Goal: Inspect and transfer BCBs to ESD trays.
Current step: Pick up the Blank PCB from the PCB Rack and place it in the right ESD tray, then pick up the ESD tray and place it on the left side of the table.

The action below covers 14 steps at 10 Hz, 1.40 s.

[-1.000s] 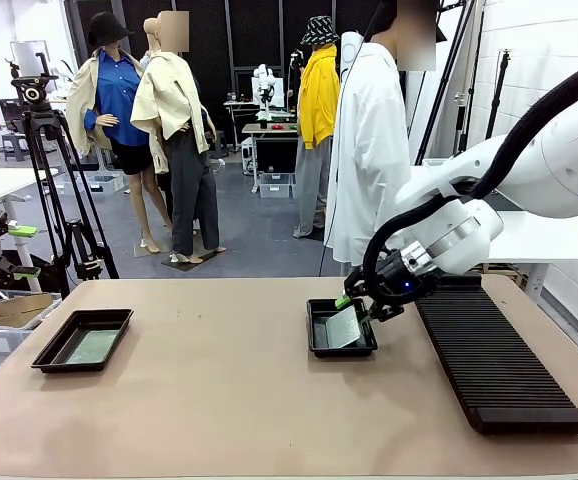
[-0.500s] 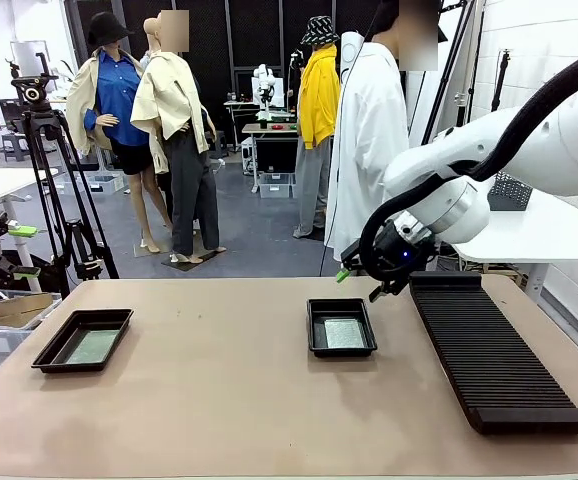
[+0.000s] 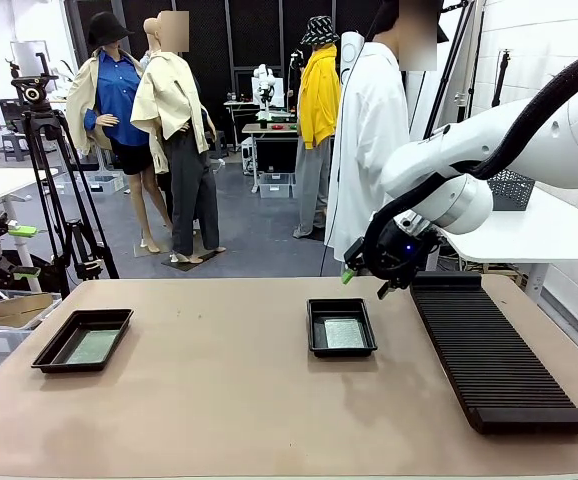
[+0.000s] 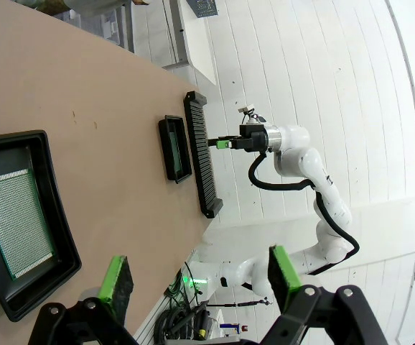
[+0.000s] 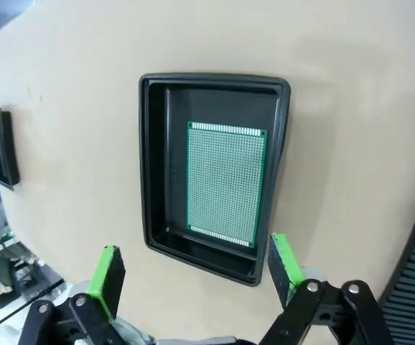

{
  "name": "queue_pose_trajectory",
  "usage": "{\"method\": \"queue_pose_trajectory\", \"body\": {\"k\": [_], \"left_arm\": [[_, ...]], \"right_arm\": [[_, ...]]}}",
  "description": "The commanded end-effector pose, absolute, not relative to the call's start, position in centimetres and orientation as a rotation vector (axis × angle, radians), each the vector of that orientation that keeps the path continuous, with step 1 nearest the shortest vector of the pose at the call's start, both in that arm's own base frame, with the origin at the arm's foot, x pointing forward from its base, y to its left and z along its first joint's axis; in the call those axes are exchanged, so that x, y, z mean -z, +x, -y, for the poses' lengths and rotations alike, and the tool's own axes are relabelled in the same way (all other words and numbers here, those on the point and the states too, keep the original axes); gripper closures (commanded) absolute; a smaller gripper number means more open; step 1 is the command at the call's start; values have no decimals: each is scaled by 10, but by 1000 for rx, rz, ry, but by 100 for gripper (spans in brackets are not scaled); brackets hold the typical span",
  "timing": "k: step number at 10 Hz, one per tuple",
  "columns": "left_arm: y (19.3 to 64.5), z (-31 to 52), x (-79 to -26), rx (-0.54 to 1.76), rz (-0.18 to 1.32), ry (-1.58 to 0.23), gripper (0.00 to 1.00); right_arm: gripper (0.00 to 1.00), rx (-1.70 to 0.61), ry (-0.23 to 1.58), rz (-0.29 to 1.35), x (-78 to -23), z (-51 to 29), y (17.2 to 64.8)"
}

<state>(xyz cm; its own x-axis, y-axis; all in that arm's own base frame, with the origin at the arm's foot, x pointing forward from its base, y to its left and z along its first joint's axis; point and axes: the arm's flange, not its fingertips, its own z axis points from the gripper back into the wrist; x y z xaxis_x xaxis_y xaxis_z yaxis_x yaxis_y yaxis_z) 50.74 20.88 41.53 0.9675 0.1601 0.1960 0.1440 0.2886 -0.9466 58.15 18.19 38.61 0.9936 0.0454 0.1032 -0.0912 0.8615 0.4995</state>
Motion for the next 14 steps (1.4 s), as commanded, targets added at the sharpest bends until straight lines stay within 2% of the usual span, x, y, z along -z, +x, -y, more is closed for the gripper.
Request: {"method": "queue_pose_trajectory", "body": {"k": [1,14], "left_arm": [[509,-208,-419,-25,271,-1276,0],[509,-208,-419,-25,271,-1276,0]], "right_arm": [[0,-63,538,100,-387,-181,583],[0,-63,538,100,-387,-181,583]]}}
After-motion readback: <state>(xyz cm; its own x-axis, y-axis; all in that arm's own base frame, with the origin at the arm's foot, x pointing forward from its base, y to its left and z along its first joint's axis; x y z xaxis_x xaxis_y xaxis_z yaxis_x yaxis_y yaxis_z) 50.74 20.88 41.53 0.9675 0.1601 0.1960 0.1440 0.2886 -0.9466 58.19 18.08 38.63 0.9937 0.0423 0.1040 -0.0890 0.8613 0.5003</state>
